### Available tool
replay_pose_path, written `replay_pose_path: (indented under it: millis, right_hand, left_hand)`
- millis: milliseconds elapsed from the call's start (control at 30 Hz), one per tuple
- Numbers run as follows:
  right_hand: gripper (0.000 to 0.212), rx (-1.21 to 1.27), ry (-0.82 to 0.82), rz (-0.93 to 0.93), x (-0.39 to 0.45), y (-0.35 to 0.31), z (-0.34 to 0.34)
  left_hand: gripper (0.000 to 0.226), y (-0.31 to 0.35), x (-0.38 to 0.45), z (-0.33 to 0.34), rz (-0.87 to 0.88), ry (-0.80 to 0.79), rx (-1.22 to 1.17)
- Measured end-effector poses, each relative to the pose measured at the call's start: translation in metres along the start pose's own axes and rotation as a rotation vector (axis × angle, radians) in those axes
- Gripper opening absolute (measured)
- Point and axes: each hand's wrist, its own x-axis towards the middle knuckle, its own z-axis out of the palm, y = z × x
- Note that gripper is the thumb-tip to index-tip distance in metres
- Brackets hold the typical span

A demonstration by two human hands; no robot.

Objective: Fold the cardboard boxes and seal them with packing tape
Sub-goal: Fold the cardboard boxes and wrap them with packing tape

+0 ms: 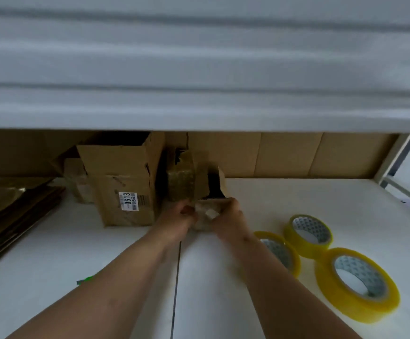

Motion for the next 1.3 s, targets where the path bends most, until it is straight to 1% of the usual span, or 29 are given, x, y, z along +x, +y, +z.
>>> replay_pose_path:
  millis: [67, 133, 200, 300, 333, 400, 467, 533, 567, 600, 633, 667, 700, 767, 800, 833, 900, 1000, 1067, 1133, 1200, 1300]
  right_hand:
    - [0.051, -0.137, -0.001, 0.041, 0.019, -0.004, -0.003]
    - [0.046, -0.079, 0.015, 0.067, 0.031, -0.003, -0.007]
    - [0.039, -0.006, 0.097, 0.041, 0.034, 0.002, -0.006]
    - [0.037, 0.001, 0.243, 0.007, 0.033, 0.006, -0.002]
    - [0.037, 0.006, 0.269, -0.005, 0.034, 0.006, -0.001]
    - [0.041, 0.045, 0.236, -0.017, 0.040, 0.000, -0.001]
    - [0.059, 0.164, 0.148, 0.011, 0.046, -0.007, 0.001]
    - [0.074, 0.312, -0.002, 0.047, 0.049, -0.010, 0.004]
    - [0.074, 0.367, -0.071, 0.056, 0.050, -0.010, 0.006]
    - [0.066, 0.395, -0.113, 0.050, 0.050, -0.009, 0.008]
    - [0.056, 0.393, -0.120, 0.035, 0.050, -0.008, 0.009]
    - [0.050, 0.392, -0.107, 0.022, 0.052, -0.007, 0.010]
    - [0.053, 0.385, -0.100, 0.029, 0.054, -0.005, 0.009]
    - [0.075, 0.347, -0.084, 0.073, 0.056, -0.001, 0.009]
    - [0.081, 0.308, -0.048, 0.088, 0.056, 0.002, 0.009]
    - [0.080, 0.271, 0.006, 0.092, 0.053, 0.004, 0.009]
    - [0.072, 0.218, 0.118, 0.065, 0.040, 0.005, 0.012]
    - [0.057, 0.155, 0.192, -0.050, 0.013, 0.003, 0.018]
    - [0.058, 0.125, 0.168, -0.127, -0.004, -0.002, 0.025]
    - [0.059, 0.084, 0.108, -0.183, -0.017, -0.011, 0.034]
    - [0.056, 0.050, 0.052, -0.255, -0.030, -0.024, 0.048]
    - [0.051, -0.017, -0.021, -0.402, -0.050, -0.043, 0.078]
  left_hand:
    - [0.028, 0.000, 0.009, -0.001, -0.025, -0.036, -0.033]
    - [0.033, -0.001, 0.016, 0.000, -0.036, -0.059, -0.059]
    - [0.044, -0.002, 0.020, 0.002, -0.020, -0.089, -0.050]
    - [0.034, 0.001, 0.023, 0.002, 0.006, -0.136, -0.067]
    - [0.034, 0.003, 0.025, 0.002, 0.008, -0.140, -0.067]
    - [0.045, 0.004, 0.029, -0.001, 0.014, -0.121, -0.078]
    - [0.061, 0.004, 0.032, -0.005, -0.012, -0.080, -0.116]
    - [0.059, 0.004, 0.033, -0.008, -0.054, -0.075, -0.124]
    - [0.055, 0.004, 0.033, -0.009, -0.069, -0.090, -0.101]
    - [0.052, 0.004, 0.032, -0.010, -0.074, -0.105, -0.071]
    - [0.050, 0.005, 0.032, -0.010, -0.071, -0.113, -0.049]
    - [0.049, 0.005, 0.033, -0.012, -0.064, -0.114, -0.038]
    - [0.049, 0.005, 0.033, -0.013, -0.056, -0.112, -0.038]
    - [0.049, 0.004, 0.032, -0.015, -0.042, -0.103, -0.028]
    - [0.050, 0.003, 0.029, -0.016, -0.036, -0.092, -0.004]
    - [0.052, 0.001, 0.025, -0.017, -0.029, -0.074, 0.028]
    - [0.058, -0.003, 0.017, -0.020, -0.027, -0.035, 0.068]
    - [0.060, -0.009, 0.002, -0.027, -0.015, 0.020, 0.105]
    - [0.059, -0.013, -0.009, -0.036, 0.017, 0.119, 0.166]
    - [0.056, -0.019, -0.023, -0.049, 0.052, 0.252, 0.223]
    - [0.052, -0.025, -0.040, -0.065, 0.075, 0.380, 0.306]
    - [0.044, -0.035, -0.067, -0.095, 0.120, 0.525, 0.397]
